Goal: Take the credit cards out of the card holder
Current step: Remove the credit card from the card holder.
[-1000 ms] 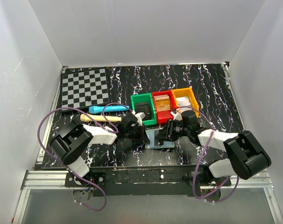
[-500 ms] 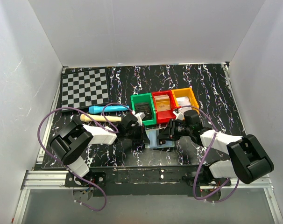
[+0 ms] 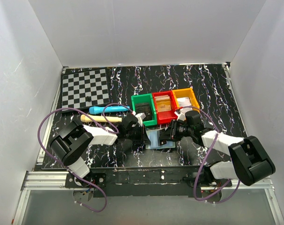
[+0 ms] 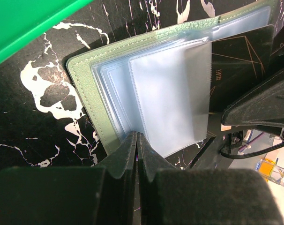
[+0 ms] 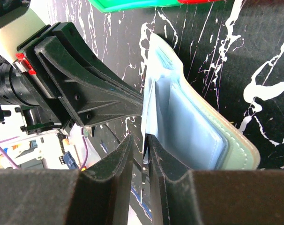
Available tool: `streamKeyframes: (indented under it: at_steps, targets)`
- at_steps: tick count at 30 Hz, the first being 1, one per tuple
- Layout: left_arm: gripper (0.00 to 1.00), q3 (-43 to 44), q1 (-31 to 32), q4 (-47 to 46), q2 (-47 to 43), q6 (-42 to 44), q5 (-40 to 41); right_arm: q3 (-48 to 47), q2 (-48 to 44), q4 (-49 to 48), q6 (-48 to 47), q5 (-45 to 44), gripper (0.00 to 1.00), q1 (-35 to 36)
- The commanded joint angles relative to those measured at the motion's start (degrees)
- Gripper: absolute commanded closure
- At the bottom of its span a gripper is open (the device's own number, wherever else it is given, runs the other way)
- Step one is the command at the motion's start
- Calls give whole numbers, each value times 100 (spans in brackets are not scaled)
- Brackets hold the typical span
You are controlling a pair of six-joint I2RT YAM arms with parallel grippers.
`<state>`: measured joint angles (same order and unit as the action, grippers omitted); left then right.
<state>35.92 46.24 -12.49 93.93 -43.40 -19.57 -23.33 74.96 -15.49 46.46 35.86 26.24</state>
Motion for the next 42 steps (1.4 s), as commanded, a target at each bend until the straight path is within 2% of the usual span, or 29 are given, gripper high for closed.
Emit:
streamKeyframes:
  at_steps: [1, 15, 22, 25, 29, 32, 34, 38, 42]
  targets:
    - [100, -200, -10, 467, 20, 147, 358, 22, -201, -7, -75, -8, 74, -75]
    - [100, -182, -18, 502, -6, 165, 366, -22, -262, 186, -146, -17, 75, -163]
    - [100, -191, -10, 520, -24, 165, 384, -31, -342, 397, -260, -26, 80, -233]
    - [100, -208, -18, 511, -103, 165, 410, -31, -315, 415, -277, -17, 85, -242]
    - [100, -270, -18, 555, -349, 200, 498, -66, -341, 581, -348, -78, 99, -260]
    - [100, -253, -18, 625, -542, 235, 542, -101, -420, 792, -418, -166, 99, -295]
    - [94, -235, -18, 704, -648, 261, 568, -119, -508, 933, -479, -210, 99, -321]
    - [75, -173, -10, 757, -823, 367, 464, -198, -772, 1328, -664, -316, 99, -348]
    - [66, -7, -10, 783, -1113, 481, 200, -295, -1114, 1908, -919, -509, 99, -365]
